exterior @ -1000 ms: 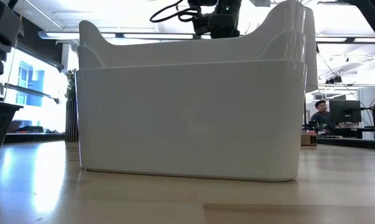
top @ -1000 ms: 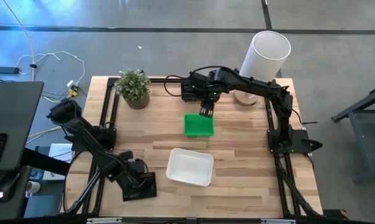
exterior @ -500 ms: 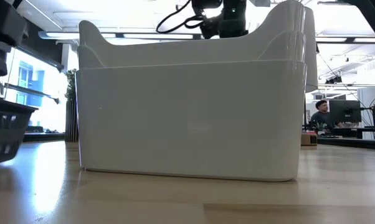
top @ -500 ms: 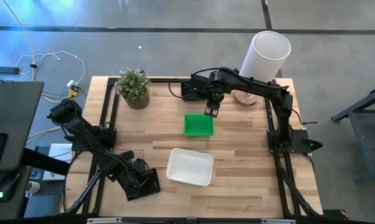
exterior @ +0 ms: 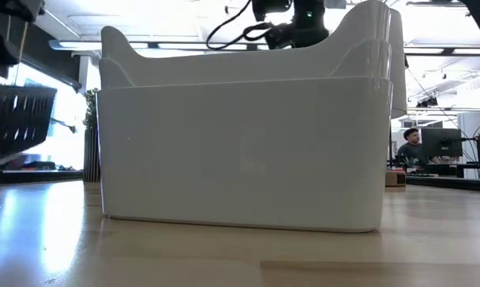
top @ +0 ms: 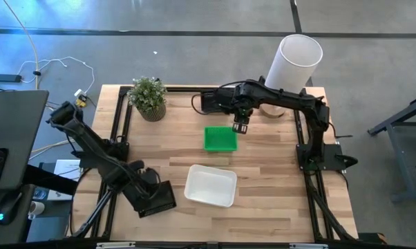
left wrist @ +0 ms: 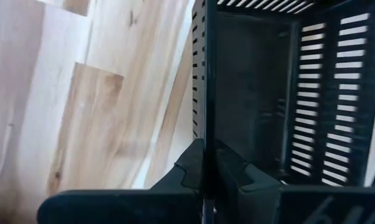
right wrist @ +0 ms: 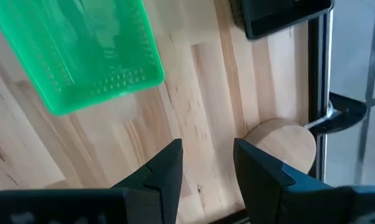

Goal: Stack baskets by color
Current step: Stack the bottom black bin on the top black bins

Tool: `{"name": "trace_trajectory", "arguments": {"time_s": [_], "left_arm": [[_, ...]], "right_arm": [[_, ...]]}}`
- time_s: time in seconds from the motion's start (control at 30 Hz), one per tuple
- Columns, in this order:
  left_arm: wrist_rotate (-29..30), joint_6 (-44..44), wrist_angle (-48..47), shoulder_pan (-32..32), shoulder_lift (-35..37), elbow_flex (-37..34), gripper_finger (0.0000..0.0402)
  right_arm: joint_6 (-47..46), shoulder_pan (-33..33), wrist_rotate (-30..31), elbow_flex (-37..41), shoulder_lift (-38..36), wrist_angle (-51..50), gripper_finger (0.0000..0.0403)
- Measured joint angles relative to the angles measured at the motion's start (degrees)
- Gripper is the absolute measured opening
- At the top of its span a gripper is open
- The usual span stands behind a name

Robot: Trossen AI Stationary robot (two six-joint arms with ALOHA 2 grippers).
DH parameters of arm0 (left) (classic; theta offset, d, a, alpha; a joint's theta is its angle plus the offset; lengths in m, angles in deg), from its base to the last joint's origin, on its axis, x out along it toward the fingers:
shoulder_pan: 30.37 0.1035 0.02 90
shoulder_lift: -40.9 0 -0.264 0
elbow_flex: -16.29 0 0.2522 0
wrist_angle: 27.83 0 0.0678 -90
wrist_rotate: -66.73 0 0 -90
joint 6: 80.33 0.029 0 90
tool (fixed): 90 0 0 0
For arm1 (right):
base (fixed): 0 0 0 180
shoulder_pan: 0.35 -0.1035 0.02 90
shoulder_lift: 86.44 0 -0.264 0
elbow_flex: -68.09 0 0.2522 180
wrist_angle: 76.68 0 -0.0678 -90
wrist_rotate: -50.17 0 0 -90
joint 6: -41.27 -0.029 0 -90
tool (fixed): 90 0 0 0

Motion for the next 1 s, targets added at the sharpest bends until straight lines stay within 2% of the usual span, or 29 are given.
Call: {"name": "trace_trajectory", "arguments": {"time_s": [0.17, 0.37, 0.67, 1.0], "left_arm": [[1.76, 0.94, -3.67, 1.55, 5.74, 0.02, 0.0000], [9.17, 5.05, -6.16, 6.29, 12.34, 0.02, 0.0000], [12.49, 17.96, -6.09, 21.78, 16.67, 0.02, 0.0000], [19.04, 34.37, 1.17, 38.94, 16.65, 0.06, 0.0000]], "right_arm": [[-0.04, -0.48, 0.62, 7.52, -4.62, 5.29, 0.0128], [-0.05, 0.00, 0.96, 17.65, -12.05, 12.86, 0.0128], [0.42, 1.95, 0.78, 29.57, -23.53, 27.44, 0.0128], [0.77, 3.98, 0.71, 30.75, -26.96, 37.01, 0.0128]]}}
